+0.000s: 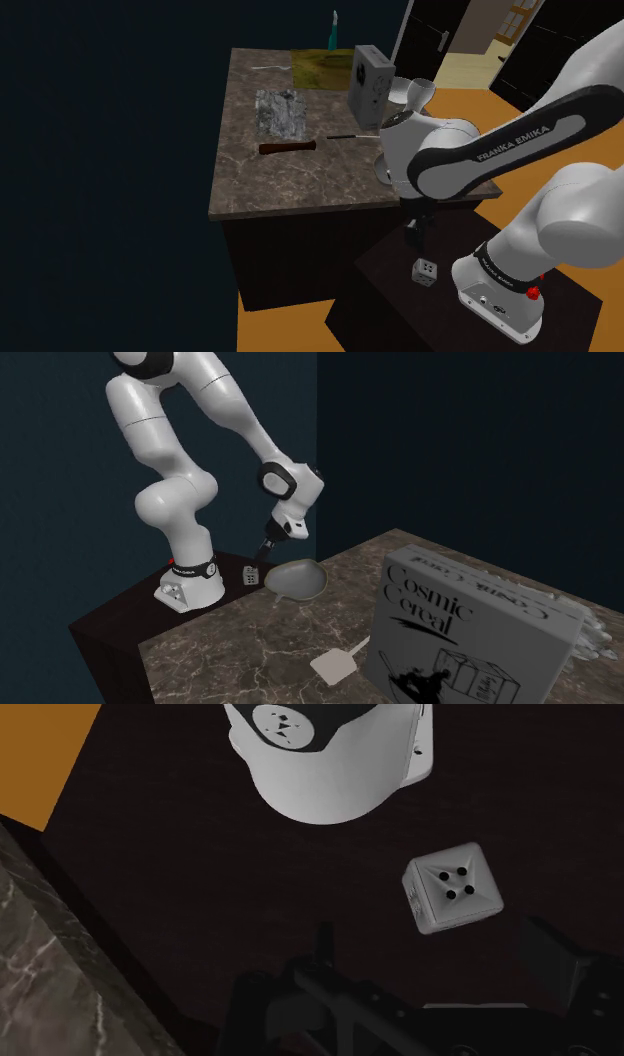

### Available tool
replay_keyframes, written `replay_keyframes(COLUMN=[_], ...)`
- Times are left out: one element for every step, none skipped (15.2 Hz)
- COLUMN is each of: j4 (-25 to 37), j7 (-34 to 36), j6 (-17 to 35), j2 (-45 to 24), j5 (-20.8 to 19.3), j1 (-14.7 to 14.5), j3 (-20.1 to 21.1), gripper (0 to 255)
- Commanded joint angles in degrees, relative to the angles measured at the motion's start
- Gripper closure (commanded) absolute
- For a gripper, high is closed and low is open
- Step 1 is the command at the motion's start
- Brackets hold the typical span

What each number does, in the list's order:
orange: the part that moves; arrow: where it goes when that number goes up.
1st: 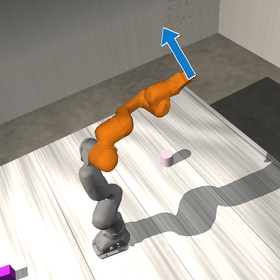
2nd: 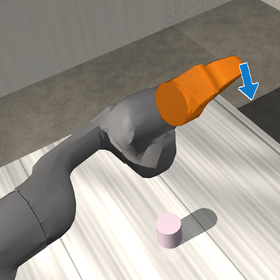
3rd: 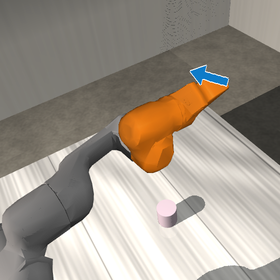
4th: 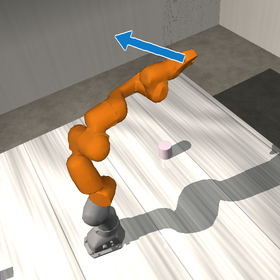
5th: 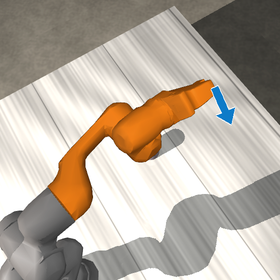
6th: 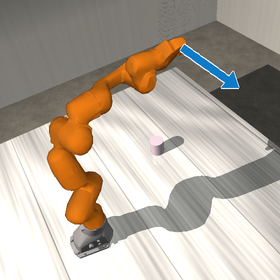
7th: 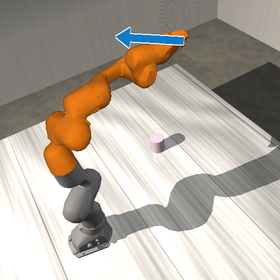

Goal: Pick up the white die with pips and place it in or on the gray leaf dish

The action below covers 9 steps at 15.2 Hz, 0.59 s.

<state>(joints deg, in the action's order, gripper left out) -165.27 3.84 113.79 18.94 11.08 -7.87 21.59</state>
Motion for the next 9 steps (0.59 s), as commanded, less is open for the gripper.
replay_keyframes(j4=[4.10, 6.33, 8.67, 9.18, 8.56, 7.96, 7.37, 6.79, 6.22], j7=[6.78, 10.25, 13.82, 14.58, 14.66, 14.75, 14.86, 14.97, 15.09], j6=[1.29, 1.53, 1.57, 1.55, 2.46, 3.38, 4.31, 5.25, 6.21], j2=[-9.07, -13.61, -18.24, -19.22, -19.54, -19.89, -20.26, -20.66, -21.08], j5=[-1.62, -3.10, -4.87, -5.27, -5.31, -5.36, -5.43, -5.51, -5.60], j1=[-0.76, -1.05, -1.44, -1.76, -1.90, -1.96, -2.01, -2.04, -2.07], j3=[4.07, 5.62, 6.84, 6.84, 6.76, 6.75, 6.76, 6.78, 6.79], gripper=[0, 0, 0, 0, 0, 0, 0, 0, 0])
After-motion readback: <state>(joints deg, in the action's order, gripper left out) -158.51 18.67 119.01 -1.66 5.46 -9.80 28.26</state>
